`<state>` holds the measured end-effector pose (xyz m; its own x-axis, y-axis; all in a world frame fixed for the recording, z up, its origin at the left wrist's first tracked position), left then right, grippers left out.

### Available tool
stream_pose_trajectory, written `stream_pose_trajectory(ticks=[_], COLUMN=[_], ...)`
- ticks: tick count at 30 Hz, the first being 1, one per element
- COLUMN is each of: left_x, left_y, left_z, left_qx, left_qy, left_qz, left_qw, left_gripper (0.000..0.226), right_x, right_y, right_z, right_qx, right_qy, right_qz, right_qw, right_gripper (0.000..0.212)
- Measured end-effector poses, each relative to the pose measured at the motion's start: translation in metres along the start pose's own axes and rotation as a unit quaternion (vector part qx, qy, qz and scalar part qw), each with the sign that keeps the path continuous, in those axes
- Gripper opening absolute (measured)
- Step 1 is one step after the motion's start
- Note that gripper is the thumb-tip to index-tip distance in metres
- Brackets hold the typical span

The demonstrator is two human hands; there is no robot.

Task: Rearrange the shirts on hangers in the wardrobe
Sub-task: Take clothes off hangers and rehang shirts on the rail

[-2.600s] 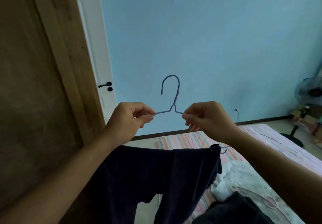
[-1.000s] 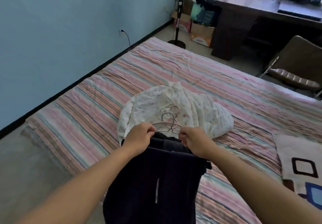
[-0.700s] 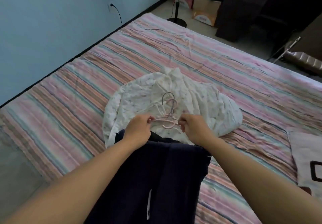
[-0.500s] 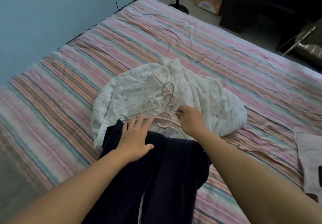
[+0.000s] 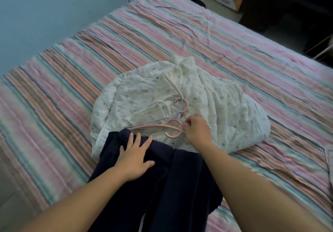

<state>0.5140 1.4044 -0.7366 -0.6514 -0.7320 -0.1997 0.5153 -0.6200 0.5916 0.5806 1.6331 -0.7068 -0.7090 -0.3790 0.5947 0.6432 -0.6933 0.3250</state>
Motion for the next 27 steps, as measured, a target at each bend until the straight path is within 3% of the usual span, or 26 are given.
stream_pose_trajectory(ticks=[6,10,14,20,27], left_x=[0.0,-0.009,-0.017,-0.008,0.048], left_y=[0.03,0.061,0.108,0.217,0.375], left_z=[0.051,0.115,0.175,0.242,0.289], left_qx=[-0.084,-0.141,-0.176,-0.208,-0.231], left_qy=[0.024,0.074,0.072,0.002,-0.065], left_qz=[-0.009,-0.043,-0.067,-0.065,-0.009], left_qw=[0.996,0.986,0.98,0.976,0.971], left_gripper=[0.081,0.076,0.075,0.076,0.069], right_x=[0.039,0.093,0.149,0.235,0.338], right_y=[0.023,0.056,0.106,0.212,0.362], right_z=[0.021,0.044,0.066,0.093,0.115], right_qx=[0.039,0.04,0.053,0.056,0.069], right_qy=[0.023,0.115,0.13,0.16,0.163], right_qz=[0.039,0.129,0.183,0.254,0.316], right_qw=[0.998,0.984,0.973,0.952,0.932], right_gripper=[0.033,0.029,0.032,0.038,0.043])
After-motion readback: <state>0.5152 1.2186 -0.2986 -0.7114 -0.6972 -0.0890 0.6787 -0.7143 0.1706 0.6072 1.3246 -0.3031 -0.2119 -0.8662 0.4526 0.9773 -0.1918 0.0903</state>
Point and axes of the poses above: each hand's wrist, its own y-axis away from the middle knuckle, its own z-axis out of the back of the hand, x = y × z, the point moved 8 cm from there along -y, towards the middle knuckle, and after that the axes turned 8 degrees about -y, right-handed, at the moved point
